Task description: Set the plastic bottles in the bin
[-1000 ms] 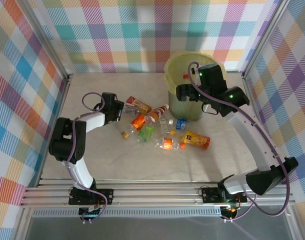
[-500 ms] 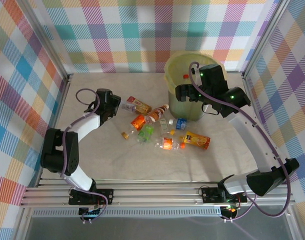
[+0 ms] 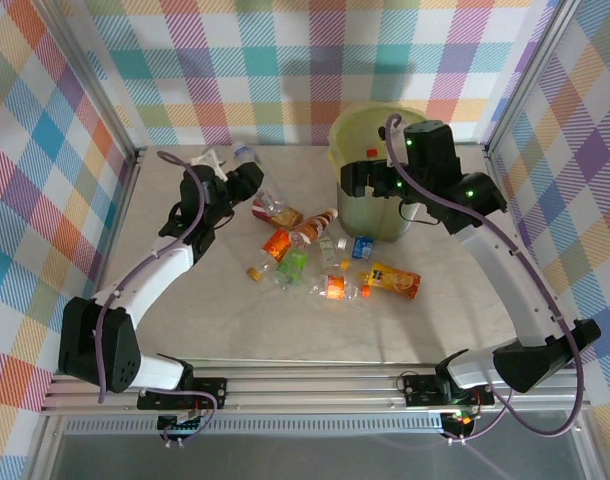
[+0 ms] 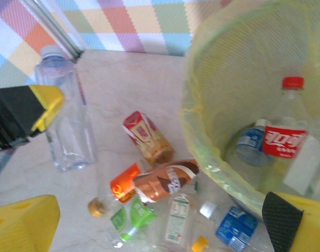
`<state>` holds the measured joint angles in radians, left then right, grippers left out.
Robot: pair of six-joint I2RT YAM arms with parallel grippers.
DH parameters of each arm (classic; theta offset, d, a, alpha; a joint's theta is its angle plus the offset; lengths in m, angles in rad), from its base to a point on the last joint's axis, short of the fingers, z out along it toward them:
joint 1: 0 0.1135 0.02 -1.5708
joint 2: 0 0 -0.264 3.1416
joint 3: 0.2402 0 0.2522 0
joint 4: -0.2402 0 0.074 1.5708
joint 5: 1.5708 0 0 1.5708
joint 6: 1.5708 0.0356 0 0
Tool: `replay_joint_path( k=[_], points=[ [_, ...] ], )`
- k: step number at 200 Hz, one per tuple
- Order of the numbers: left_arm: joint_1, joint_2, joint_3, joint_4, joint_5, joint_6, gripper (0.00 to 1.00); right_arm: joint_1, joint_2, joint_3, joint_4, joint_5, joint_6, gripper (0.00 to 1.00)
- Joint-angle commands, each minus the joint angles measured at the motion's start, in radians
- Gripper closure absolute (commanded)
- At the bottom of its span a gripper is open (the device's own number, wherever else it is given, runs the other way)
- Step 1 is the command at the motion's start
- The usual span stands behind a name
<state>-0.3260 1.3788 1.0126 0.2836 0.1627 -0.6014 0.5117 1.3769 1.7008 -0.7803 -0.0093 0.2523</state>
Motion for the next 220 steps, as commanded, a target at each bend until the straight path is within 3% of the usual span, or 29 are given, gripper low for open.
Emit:
replay_joint_path(
  k=[1,52,102,133,182,220],
  points=[
    [-0.038,-0.039,0.019,0.207,0.136,0.208,0.52,-0.006,-0.026,0.055,0.07,-0.137,0.035,0.0],
    [-0.119,-0.036,0.028,0.359,0.297,0.383,0.51,-0.006,0.055,0.183,0.119,-0.305,0.061,0.0],
    [-0.182,-0.025,0.084,0.355,0.412,0.483,0.51,-0.006,0.206,0.38,0.059,-0.322,0.017,0.0],
    [-0.21,-0.016,0.113,0.341,0.415,0.503,0.51,-0.006,0.292,0.464,-0.003,-0.349,0.008,0.0],
    [-0.228,0.029,0.167,0.316,0.411,0.504,0.52,-0.002,0.319,0.418,0.027,-0.455,0.019,0.0],
    [-0.232,0.054,0.187,0.319,0.387,0.503,0.52,0.001,0.308,0.356,0.041,-0.459,0.027,0.0]
  ],
)
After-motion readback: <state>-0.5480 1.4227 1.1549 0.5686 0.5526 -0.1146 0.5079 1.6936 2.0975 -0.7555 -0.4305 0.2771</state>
